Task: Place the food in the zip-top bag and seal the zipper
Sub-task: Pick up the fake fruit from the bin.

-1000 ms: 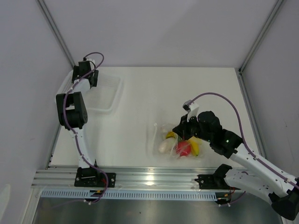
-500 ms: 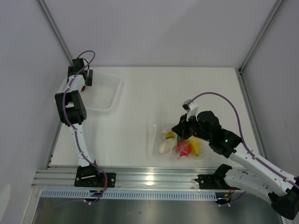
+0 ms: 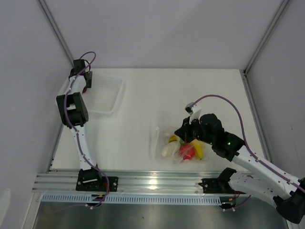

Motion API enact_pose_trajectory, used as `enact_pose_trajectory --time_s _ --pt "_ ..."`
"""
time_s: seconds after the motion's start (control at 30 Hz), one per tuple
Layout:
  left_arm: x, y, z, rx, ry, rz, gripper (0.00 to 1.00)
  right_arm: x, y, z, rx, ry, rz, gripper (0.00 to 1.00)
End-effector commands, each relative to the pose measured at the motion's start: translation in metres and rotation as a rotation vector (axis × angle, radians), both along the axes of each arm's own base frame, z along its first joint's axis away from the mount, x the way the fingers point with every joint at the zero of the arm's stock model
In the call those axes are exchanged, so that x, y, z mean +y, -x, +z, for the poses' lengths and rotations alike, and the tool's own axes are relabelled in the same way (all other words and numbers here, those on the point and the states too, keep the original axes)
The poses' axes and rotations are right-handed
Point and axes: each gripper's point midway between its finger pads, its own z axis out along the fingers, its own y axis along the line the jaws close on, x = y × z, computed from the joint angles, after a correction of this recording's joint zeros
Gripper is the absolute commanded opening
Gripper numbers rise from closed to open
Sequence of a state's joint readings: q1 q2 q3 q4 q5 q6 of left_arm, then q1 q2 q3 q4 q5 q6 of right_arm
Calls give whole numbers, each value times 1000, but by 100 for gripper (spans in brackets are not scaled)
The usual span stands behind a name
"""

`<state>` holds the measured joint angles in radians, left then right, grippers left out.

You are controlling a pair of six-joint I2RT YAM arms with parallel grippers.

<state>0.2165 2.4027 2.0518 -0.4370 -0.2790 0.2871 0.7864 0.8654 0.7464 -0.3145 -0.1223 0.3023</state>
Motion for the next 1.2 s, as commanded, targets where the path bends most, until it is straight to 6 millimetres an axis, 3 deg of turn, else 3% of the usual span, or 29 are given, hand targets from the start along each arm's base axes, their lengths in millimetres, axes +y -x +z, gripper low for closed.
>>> enact_pose_trajectory --time_s 0.0,0.03,0.1,0.13,0.2,0.23,0.27,0.33,0.37,0.4,0.43,0.53,0.57,0.6,0.63,0.67,0.77,0.8,0.87,0.9,0.97,1.0,1.03,1.13,1.17 --pt "3 -7 19 -46 20 -10 50 5 -3 12 -34 -39 4 0" --pt "3 -6 17 -44 24 -3 35 5 -3 13 -35 -36 5 0" --pt "-1 -5 22 -61 42 -1 21 4 -4 11 -27 -26 -1 0" --pt "-2 -6 25 -71 47 -1 1 4 -4 11 -24 -25 -3 0" --pt "-4 -1 23 -86 68 17 1 3 -3 11 -13 -27 -12 0" --pt "-5 -1 39 -121 66 19 1 3 -3 12 -12 -32 -14 0" --pt "-6 4 33 -121 74 26 1 2 -2 14 -8 -38 -19 0" --pt "-8 5 52 -175 87 48 1 1 -1 19 -10 -52 -29 0" --pt "-9 8 53 -182 98 59 1 0 0 19 -6 -51 -32 0" --pt "-12 11 53 -193 122 79 1 -1 -1 19 -2 -52 -43 0" --pt "-16 12 66 -220 142 74 1 -2 -2 19 4 -51 -51 0" --pt "-31 22 68 -240 229 94 1 -4 -5 19 28 -38 -83 0" --pt "-35 24 89 -302 272 118 1 -4 -6 19 33 -39 -91 0" --pt "-41 25 97 -330 301 118 1 -4 -5 19 44 -44 -99 0" --pt "-48 32 89 -331 332 127 0 -4 -5 18 46 -45 -101 0" --pt "-52 36 112 -385 348 134 1 -5 -4 17 52 -46 -102 0" --pt "-58 55 117 -432 418 275 0 -8 -7 14 56 -30 -125 0" --pt "-67 67 129 -465 445 258 1 -9 -8 15 53 -26 -134 0" --pt "-90 82 116 -498 539 210 1 -12 -11 9 69 4 -158 0" --pt "-95 91 148 -588 558 202 1 -11 -13 13 71 1 -160 0" --pt "-106 113 131 -584 638 268 1 -14 -16 8 90 26 -189 0" --pt "-119 120 146 -604 684 241 1 -13 -17 8 94 22 -190 0" --pt "-137 131 133 -556 734 242 1 -11 -17 10 101 14 -188 0" --pt "-176 153 153 -574 816 152 1 -6 -15 13 118 -7 -172 0" --pt "-197 162 152 -566 848 115 1 -5 -14 12 131 -13 -175 0"
